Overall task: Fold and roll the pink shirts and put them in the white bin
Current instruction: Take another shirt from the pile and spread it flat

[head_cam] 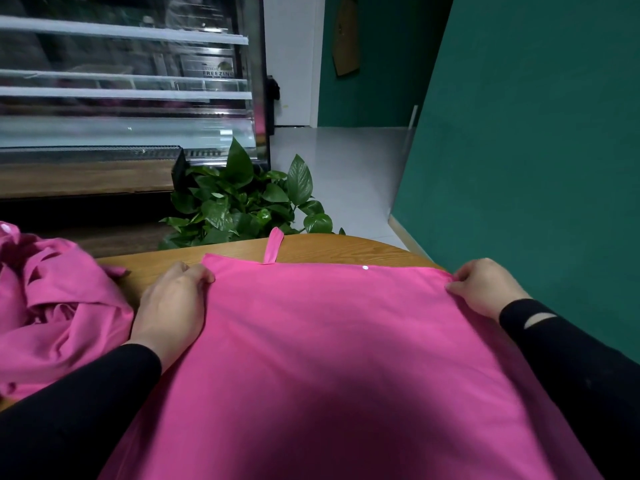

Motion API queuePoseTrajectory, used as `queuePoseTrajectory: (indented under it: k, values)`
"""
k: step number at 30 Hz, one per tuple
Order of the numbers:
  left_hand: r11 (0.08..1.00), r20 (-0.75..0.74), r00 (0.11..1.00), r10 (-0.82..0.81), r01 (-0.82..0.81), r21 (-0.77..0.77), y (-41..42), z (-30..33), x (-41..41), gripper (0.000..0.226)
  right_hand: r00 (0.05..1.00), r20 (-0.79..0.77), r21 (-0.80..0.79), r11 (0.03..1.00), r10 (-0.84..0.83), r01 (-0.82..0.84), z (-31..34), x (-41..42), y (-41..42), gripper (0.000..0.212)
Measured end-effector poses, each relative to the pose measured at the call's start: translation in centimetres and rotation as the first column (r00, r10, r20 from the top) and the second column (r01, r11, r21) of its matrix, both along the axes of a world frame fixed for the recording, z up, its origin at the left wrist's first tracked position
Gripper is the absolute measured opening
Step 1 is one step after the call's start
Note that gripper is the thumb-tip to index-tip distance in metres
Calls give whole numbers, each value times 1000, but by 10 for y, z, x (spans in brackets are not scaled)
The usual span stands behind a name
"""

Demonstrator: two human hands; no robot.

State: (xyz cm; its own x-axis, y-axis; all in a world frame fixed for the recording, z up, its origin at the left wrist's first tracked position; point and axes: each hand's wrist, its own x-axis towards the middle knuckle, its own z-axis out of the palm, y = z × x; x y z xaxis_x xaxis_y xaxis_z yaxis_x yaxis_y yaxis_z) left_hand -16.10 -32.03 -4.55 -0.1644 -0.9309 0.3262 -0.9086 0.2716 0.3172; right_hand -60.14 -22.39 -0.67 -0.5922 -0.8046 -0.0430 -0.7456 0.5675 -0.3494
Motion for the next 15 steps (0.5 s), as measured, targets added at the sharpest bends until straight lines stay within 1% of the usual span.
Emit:
queuePoseTrajectory:
  k: [1,2,3,4,6,7,9,10,11,13,14,15]
  values:
    - [1000,3,1000,1,-1,-2,0,1,0,22,1000,2,5,1000,4,-4,0,-2,-3,18]
    - [1000,6,1000,0,0,-5,0,1,-1,23,1000,24,-25,1000,1,0,0,-4,-6,21]
    - [1000,7,1000,-1,1,-9,1,1,-1,23,995,95,-91,996,-7,15,2,-5,-8,23]
    - [1000,8,1000,1,-1,-11,1,1,-1,23,978,210,-170,984,-12,49,7,-8,-11,25]
    - [1000,9,1000,5,-5,-10,0,2,0,23,900,436,-284,950,11,126,22,-16,-16,26]
    - [1000,10,1000,5,-5,-8,0,1,-1,23,873,485,-298,947,44,117,31,-22,-16,26]
    - [1000,15,1000,11,-11,-5,0,1,0,22,847,514,-285,958,132,23,46,-29,-16,26]
    - [1000,17,1000,12,-12,-6,0,1,0,22,812,554,-291,956,184,-18,51,-33,-14,27]
    - [1000,17,1000,13,-13,-8,0,1,0,22,747,625,-316,948,229,-26,55,-35,-13,27]
    - [1000,23,1000,19,-19,-2,-1,0,0,23,582,754,-382,924,303,14,63,-38,-11,25]
    - [1000,27,999,22,-22,1,-1,0,0,24,525,790,-394,918,316,40,65,-37,-10,25]
    - [1000,30,999,25,-25,3,0,1,0,24,494,810,-394,917,315,61,68,-35,-9,26]
